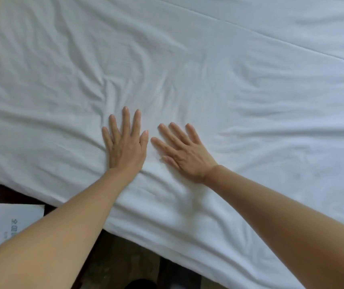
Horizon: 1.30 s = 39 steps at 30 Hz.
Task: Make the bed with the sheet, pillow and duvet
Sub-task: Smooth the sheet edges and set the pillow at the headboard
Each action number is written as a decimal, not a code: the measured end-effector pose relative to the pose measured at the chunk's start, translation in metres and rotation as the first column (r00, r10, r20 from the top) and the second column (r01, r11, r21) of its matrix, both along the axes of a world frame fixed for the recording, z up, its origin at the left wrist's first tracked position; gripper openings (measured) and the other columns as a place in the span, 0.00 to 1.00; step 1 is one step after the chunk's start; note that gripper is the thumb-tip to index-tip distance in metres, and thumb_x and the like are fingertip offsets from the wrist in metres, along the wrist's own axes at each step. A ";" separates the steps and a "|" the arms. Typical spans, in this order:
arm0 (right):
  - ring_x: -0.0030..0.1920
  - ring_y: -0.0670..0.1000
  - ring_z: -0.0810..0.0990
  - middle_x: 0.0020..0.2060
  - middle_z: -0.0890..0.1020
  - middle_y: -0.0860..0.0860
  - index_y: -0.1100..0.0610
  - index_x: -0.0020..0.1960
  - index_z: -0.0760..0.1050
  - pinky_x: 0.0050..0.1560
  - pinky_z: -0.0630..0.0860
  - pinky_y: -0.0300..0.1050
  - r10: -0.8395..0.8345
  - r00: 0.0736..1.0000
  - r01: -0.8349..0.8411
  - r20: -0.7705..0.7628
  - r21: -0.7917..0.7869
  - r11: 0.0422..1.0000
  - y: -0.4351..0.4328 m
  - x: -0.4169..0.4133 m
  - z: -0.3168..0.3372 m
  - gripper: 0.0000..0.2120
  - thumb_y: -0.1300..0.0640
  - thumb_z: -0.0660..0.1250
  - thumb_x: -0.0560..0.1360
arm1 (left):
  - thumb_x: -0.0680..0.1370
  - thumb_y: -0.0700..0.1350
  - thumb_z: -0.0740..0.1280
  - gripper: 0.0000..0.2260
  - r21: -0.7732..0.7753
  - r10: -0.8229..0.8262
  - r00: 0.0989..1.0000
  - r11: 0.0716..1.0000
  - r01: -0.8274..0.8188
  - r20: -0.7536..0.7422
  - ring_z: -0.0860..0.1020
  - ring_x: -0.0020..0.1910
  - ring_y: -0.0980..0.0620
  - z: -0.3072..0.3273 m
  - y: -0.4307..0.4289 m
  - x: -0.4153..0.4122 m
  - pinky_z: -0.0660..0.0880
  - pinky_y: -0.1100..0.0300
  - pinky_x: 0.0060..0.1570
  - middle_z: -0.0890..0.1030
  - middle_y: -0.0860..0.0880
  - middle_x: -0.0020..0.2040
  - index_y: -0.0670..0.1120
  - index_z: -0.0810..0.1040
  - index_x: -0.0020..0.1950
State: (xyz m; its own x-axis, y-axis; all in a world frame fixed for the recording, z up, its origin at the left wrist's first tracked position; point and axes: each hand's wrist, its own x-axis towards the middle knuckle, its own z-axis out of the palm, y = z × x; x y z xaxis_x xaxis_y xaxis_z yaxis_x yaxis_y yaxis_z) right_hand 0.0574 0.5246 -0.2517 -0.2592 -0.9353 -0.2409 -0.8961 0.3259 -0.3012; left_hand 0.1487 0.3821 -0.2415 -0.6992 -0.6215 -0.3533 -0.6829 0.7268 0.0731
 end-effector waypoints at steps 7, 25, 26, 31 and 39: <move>0.70 0.57 0.68 0.71 0.69 0.53 0.51 0.72 0.65 0.70 0.47 0.55 0.118 0.990 -0.122 -0.083 -0.045 0.992 0.005 0.062 -0.005 0.28 0.46 0.36 0.81 | 0.82 0.54 0.45 0.26 0.010 0.147 0.989 0.989 -0.147 -0.033 0.37 0.76 0.43 0.003 0.013 0.080 0.36 0.45 0.73 0.38 0.50 0.78 0.53 0.37 0.76; 0.57 0.60 0.75 0.60 0.75 0.62 0.62 0.52 0.71 0.64 0.65 0.55 0.231 0.950 -0.277 -0.208 -0.229 0.933 0.050 0.133 0.001 0.20 0.46 0.61 0.72 | 0.81 0.52 0.57 0.34 0.253 0.856 0.501 0.517 -0.818 -0.130 0.59 0.71 0.40 0.024 0.060 0.139 0.68 0.48 0.63 0.51 0.39 0.75 0.39 0.41 0.76; 0.52 0.58 0.73 0.56 0.74 0.60 0.61 0.50 0.70 0.60 0.65 0.53 0.178 0.963 -0.230 -0.203 -0.274 0.934 0.050 0.136 0.000 0.15 0.50 0.64 0.71 | 0.81 0.51 0.58 0.32 0.303 0.906 0.402 0.424 -0.854 -0.133 0.63 0.68 0.40 0.025 0.058 0.140 0.70 0.50 0.59 0.56 0.39 0.73 0.39 0.45 0.76; 0.37 0.53 0.65 0.37 0.73 0.54 0.59 0.35 0.72 0.43 0.61 0.44 0.072 0.971 -0.138 -0.228 -0.288 0.948 0.036 0.151 0.005 0.11 0.67 0.73 0.59 | 0.82 0.44 0.57 0.15 0.458 0.990 0.133 0.144 -0.877 -0.056 0.74 0.60 0.42 0.030 0.047 0.150 0.70 0.57 0.50 0.73 0.40 0.63 0.39 0.65 0.66; 0.28 0.51 0.67 0.26 0.70 0.51 0.57 0.28 0.67 0.32 0.57 0.40 0.107 0.986 -0.128 -0.129 -0.167 0.978 0.021 0.154 0.023 0.18 0.70 0.75 0.51 | 0.82 0.39 0.52 0.12 0.422 0.964 0.261 0.260 -0.869 -0.058 0.74 0.59 0.43 0.033 0.040 0.159 0.69 0.56 0.49 0.73 0.41 0.62 0.40 0.67 0.64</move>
